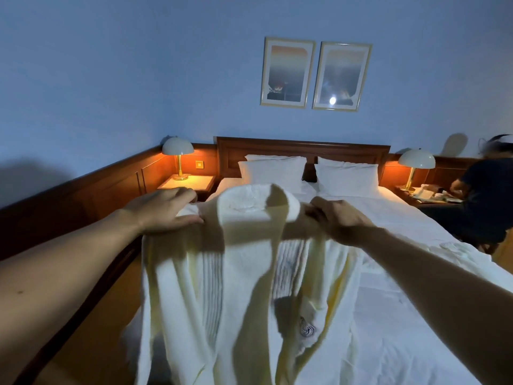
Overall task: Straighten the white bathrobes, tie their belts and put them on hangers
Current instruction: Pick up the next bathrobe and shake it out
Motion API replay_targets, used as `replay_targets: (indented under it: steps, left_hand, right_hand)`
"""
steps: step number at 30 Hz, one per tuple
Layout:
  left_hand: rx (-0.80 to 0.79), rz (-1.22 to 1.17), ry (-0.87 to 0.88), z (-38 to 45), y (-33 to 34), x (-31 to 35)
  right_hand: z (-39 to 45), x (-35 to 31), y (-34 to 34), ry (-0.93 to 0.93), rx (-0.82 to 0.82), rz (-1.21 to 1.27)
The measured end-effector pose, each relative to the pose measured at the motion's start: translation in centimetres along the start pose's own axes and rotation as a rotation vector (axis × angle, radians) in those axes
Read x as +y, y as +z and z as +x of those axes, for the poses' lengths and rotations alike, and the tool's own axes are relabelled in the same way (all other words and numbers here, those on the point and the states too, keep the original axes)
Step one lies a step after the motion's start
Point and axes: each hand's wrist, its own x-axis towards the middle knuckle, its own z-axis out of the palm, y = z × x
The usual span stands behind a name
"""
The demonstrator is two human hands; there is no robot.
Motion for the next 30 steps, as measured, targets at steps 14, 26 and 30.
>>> replay_targets:
  steps: [14, 26, 30]
  left_hand:
    - [0.199, -0.445, -0.351, 2.8, 4.3, 5.4]
    - [0.190, -0.383, -0.323, 6.6, 2.5, 5.7]
    - [0.300, -0.488, -0.490, 8.4, 3.8, 7.8]
  right_hand:
    - [1.6, 0.7, 0.7, 0.227, 0.406, 0.219]
    - [2.1, 7.8, -4.6, -0.021, 0.338, -0.223]
    - [2.8, 8.7, -3.0, 0.283, 0.353, -0.054]
